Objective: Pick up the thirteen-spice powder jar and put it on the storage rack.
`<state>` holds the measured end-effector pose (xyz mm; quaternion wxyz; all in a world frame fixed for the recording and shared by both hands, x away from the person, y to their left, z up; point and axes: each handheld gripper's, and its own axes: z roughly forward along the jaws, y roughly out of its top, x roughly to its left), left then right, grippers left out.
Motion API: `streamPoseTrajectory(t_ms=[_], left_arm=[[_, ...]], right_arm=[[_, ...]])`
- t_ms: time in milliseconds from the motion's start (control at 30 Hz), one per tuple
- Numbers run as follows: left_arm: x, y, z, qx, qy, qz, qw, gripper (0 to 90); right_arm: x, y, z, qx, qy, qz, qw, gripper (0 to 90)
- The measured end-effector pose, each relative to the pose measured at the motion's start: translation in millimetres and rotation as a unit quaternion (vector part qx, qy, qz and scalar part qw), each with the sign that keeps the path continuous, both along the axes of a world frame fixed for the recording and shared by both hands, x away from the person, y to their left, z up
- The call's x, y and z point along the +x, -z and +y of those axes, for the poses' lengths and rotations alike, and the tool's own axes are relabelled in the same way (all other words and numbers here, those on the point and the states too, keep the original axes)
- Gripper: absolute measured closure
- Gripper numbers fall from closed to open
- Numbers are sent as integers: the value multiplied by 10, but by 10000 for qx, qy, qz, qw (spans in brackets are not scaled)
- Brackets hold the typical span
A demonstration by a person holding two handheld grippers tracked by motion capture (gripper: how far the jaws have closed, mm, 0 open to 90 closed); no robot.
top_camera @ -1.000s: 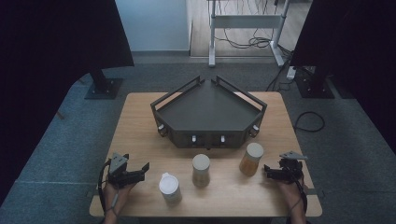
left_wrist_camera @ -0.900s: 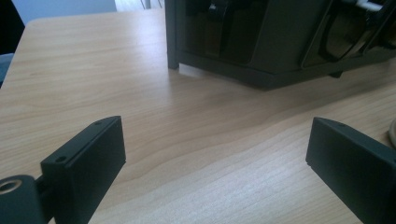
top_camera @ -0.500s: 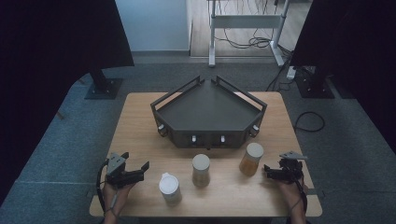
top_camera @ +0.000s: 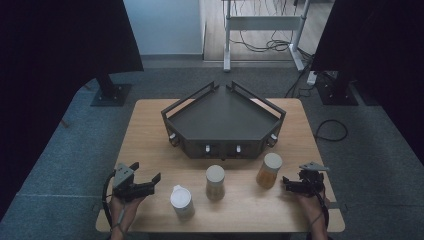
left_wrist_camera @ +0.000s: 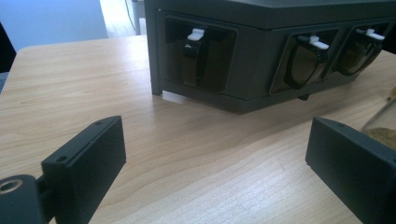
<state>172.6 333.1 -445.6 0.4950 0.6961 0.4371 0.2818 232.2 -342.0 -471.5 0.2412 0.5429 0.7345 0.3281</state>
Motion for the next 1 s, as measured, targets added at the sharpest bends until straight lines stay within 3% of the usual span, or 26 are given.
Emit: streamPoseTrajectory(t_ms=[1000], left_arm=[[-207,-281,-66,45,290,-281,9992,59]], right_arm=[[0,0,0,0,-3,1,10000,43]])
